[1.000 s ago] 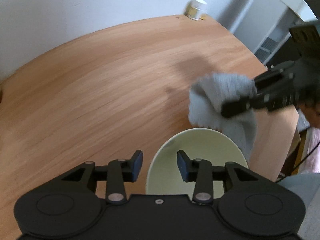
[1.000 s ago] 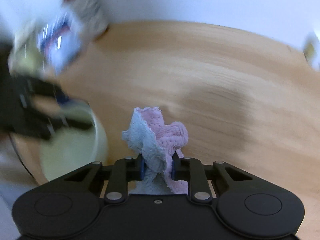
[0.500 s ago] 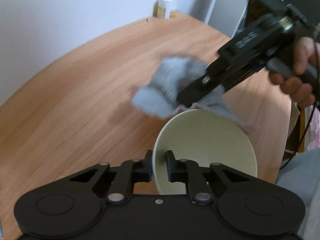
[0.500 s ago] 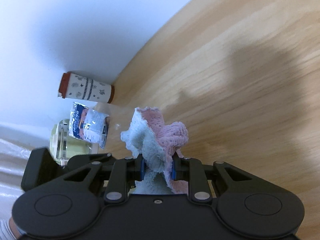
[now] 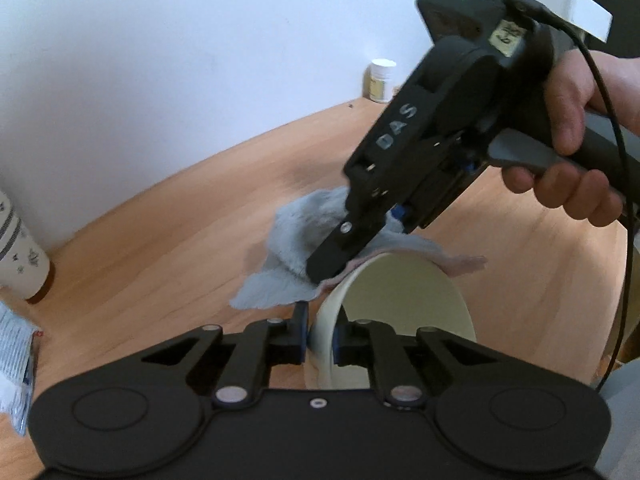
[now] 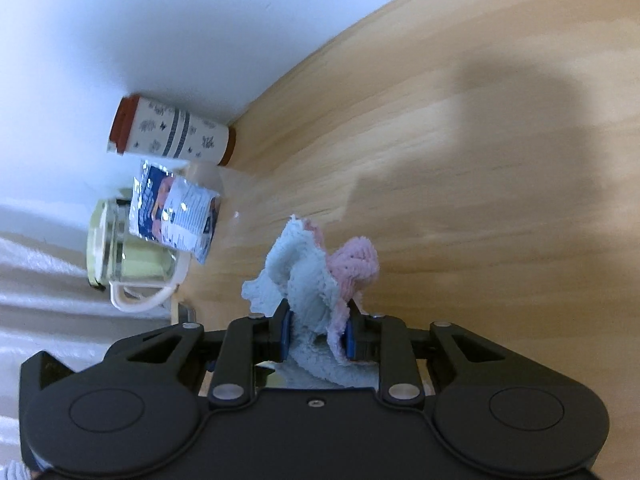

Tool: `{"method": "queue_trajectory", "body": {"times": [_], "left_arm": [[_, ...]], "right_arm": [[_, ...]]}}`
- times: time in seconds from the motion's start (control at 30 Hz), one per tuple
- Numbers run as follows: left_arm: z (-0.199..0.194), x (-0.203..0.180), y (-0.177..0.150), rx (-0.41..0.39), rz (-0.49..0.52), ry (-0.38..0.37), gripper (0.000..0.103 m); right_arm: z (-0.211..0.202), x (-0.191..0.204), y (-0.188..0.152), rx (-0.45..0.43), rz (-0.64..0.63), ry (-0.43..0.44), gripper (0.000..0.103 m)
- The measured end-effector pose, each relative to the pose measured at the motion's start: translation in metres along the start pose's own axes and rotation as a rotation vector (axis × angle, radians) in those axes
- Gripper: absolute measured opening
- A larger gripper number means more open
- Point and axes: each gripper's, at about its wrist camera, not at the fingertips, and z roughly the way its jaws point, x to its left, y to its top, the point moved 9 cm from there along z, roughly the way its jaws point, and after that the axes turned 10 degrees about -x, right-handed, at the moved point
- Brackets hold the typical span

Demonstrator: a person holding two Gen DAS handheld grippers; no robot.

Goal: Clean bowl
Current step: 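Wipe the cloth again along the bowl's outer wall with the right gripper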

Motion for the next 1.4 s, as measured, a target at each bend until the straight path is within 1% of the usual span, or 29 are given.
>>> {"method": "queue_trajectory", "body": {"times": [0.1, 0.2, 0.3, 0.4, 0.47, 0.53, 0.6, 0.7, 0.8, 0.9, 1.07, 1.17, 1.3, 1.4], "left_arm": [[-0.005, 0.001, 0.004, -0.02, 0.002, 0.046, 0.012], [-0.008, 0.0, 0.007, -0.033, -0.052, 0.061, 0.013], [-0.012, -0.003, 0.012, -0.054, -0.08, 0.07, 0.013], [-0.019, -0.001, 0.018, -0.074, -0.093, 0.091, 0.013], [-0.019, 0.0, 0.02, -0.065, -0.108, 0.104, 0.013], [-0.019, 0.003, 0.021, -0.06, -0.147, 0.108, 0.013], [-0.017, 0.008, 0.023, -0.058, -0.192, 0.105, 0.013], [-0.016, 0.011, 0.026, -0.06, -0.263, 0.088, 0.013], [-0.011, 0.006, 0.026, -0.052, -0.264, 0.07, 0.013], [-0.006, 0.003, 0.029, -0.05, -0.259, 0.064, 0.014], [-0.007, -0.009, 0.032, -0.049, -0.22, 0.053, 0.015], [-0.01, -0.008, 0.03, -0.05, -0.247, 0.047, 0.015], [-0.011, -0.003, 0.027, -0.048, -0.282, 0.065, 0.015], [-0.011, 0.0, 0.023, -0.04, -0.312, 0.068, 0.016]], "right_arm": [[0.006, 0.006, 0.0, 0.029, -0.028, -0.025, 0.028], [0.01, 0.005, -0.003, 0.042, -0.047, -0.052, 0.028], [0.006, -0.003, -0.006, 0.026, 0.006, -0.041, 0.028], [-0.004, -0.026, -0.011, 0.003, 0.103, -0.05, 0.028], [-0.007, -0.038, -0.016, 0.002, 0.15, -0.06, 0.028], [-0.011, -0.05, -0.026, 0.021, 0.191, -0.063, 0.028], [-0.016, -0.055, -0.031, 0.028, 0.226, -0.045, 0.028], [-0.023, -0.053, -0.027, 0.012, 0.24, -0.021, 0.028], [-0.029, -0.046, -0.016, -0.011, 0.278, 0.029, 0.028], [-0.032, -0.032, -0.007, -0.014, 0.26, 0.08, 0.028], [-0.026, -0.012, -0.002, 0.007, 0.192, 0.081, 0.029], [-0.023, -0.004, -0.002, 0.019, 0.163, 0.095, 0.029], [-0.025, -0.01, -0.005, 0.023, 0.165, 0.096, 0.029], [-0.029, -0.029, -0.011, 0.017, 0.218, 0.078, 0.029]]}}
